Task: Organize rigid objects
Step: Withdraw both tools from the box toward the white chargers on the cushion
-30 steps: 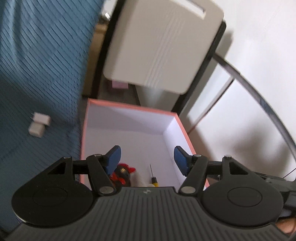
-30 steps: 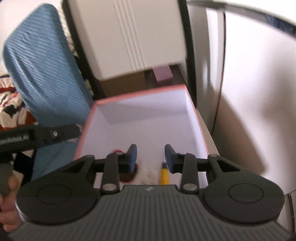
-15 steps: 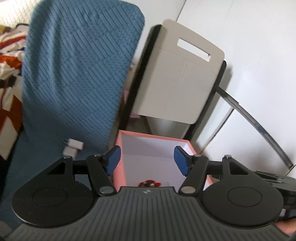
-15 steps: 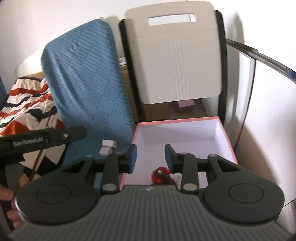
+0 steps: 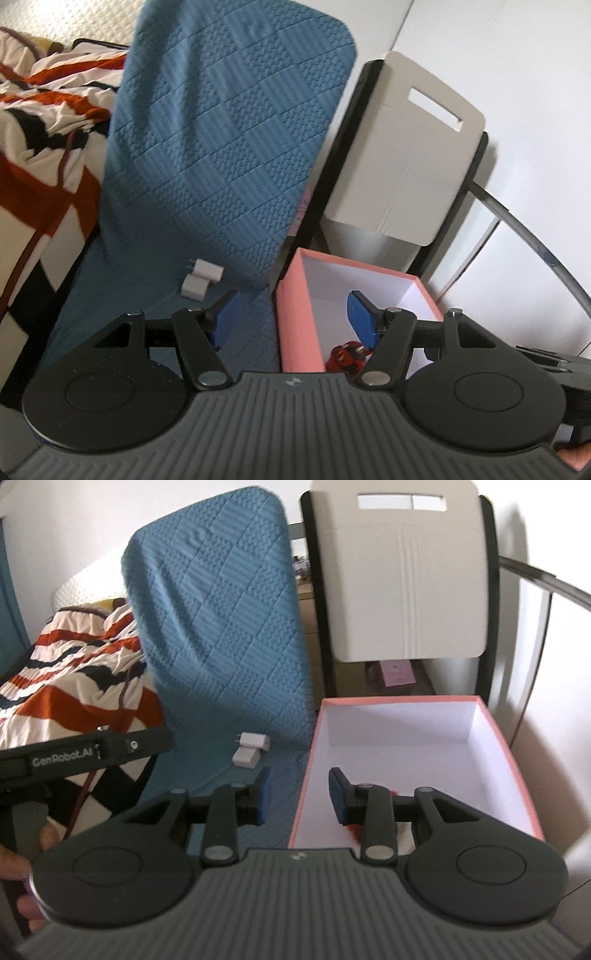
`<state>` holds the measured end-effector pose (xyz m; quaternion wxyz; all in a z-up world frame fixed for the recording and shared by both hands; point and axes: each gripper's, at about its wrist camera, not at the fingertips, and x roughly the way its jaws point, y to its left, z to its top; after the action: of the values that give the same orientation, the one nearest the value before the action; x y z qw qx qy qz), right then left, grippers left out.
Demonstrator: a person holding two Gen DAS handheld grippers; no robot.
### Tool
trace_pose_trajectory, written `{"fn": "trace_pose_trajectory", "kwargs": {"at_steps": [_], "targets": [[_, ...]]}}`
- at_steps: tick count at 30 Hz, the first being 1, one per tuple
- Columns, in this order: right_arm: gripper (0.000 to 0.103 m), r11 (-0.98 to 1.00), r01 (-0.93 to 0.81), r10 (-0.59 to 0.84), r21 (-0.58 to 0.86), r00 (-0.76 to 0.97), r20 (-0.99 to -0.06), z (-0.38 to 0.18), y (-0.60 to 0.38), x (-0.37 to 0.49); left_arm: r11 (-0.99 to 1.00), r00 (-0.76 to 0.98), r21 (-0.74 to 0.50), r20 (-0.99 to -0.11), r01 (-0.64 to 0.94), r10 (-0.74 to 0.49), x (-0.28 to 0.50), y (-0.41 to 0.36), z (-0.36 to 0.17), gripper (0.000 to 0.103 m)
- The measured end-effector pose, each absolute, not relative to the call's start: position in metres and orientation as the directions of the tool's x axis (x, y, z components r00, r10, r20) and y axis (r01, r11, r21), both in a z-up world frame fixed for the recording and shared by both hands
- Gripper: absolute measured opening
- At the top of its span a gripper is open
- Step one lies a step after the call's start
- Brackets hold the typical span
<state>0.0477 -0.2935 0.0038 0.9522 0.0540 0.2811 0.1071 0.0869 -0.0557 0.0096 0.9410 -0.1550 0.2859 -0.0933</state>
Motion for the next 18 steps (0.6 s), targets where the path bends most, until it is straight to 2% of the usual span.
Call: {"fn": "trace_pose_trajectory", "kwargs": {"at_steps": [18], "targets": [[0.036, 0.962, -0.217, 0.274, 0.168, 0.788, -0.552, -0.047, -0.253, 0.055, 0.955, 0.804, -0.296, -0.567, 0.003, -0.178, 0.083, -0.018, -0.045, 0.069]]}}
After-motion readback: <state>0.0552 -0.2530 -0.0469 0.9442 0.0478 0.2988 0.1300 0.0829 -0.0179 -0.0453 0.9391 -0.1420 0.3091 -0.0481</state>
